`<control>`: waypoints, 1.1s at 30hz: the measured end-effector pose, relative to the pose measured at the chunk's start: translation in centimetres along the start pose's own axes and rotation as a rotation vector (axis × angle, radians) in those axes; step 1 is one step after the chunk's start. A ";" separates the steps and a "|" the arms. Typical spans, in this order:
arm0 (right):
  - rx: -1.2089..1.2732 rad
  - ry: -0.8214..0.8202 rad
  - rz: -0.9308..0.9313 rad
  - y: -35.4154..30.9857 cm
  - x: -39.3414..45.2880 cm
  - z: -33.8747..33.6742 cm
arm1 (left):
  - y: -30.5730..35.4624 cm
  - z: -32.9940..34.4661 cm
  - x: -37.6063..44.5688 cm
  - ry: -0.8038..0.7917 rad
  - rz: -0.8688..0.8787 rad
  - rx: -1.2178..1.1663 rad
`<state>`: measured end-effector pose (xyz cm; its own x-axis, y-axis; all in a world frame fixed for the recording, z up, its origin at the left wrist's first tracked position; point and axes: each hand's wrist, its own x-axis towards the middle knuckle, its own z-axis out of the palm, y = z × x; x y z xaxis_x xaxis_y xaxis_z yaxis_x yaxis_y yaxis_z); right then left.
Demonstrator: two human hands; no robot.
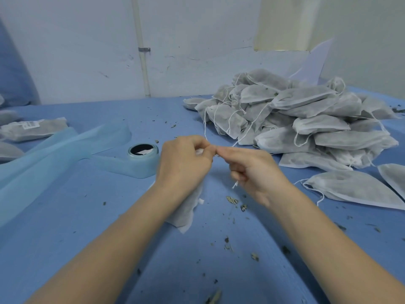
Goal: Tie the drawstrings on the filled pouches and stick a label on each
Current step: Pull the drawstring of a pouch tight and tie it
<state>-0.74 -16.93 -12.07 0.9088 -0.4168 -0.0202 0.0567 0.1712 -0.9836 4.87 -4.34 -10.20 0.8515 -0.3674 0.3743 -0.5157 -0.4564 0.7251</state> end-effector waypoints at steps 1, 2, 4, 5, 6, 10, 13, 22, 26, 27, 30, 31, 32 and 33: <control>0.000 0.044 0.002 0.0 0.1 0.1 | 0.0 0.1 0.0 -0.003 -0.007 -0.004; 0.023 0.073 0.013 0.0 0.1 0.1 | -0.1 0.2 0.0 -0.009 -0.011 -0.005; 0.117 0.065 0.071 -0.2 0.2 0.1 | -0.2 0.4 0.1 -0.026 -0.018 -0.006; 0.183 0.027 0.118 -0.4 0.1 0.1 | -0.2 0.5 0.2 -0.041 -0.024 -0.008; 0.253 -0.025 0.174 -0.6 0.0 0.0 | -0.3 0.6 0.2 -0.059 -0.028 -0.011; 0.515 -0.197 0.364 -1.0 -0.4 0.0 | -0.2 0.7 -0.1 -0.112 -0.008 -0.014; 0.623 -0.191 0.401 -0.9 -0.4 0.0 | -0.1 1.0 -0.4 -0.144 0.023 0.003; 0.672 -0.156 0.300 -1.2 -0.8 0.8 | 0.8 1.9 -1.9 0.276 0.409 -0.075; 0.626 -0.110 0.259 -1.5 -1.2 0.8 | 0.6 1.8 -1.6 0.374 0.402 -0.100; 0.580 -0.078 0.232 -1.5 -1.2 0.8 | 0.6 1.7 -1.5 0.378 0.387 -0.115; 0.356 0.026 0.096 -1.3 -1.2 0.7 | 0.4 1.6 -1.3 0.414 0.413 -0.024; 0.249 0.054 0.028 -1.2 -1.2 0.7 | 0.3 1.5 -1.3 0.444 0.445 0.057; 0.126 0.076 -0.046 -1.1 -1.2 0.6 | 0.1 1.5 -1.2 0.478 0.479 0.135; 0.007 0.090 -0.113 -1.1 -1.3 0.4 | 0.0 1.5 -1.2 0.504 0.511 0.196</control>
<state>-1.78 -16.23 -10.92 0.8558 -0.5120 0.0747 0.1602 0.1248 -0.9792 3.69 -5.12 -11.54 0.4171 -0.1780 0.8913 -0.8266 -0.4820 0.2906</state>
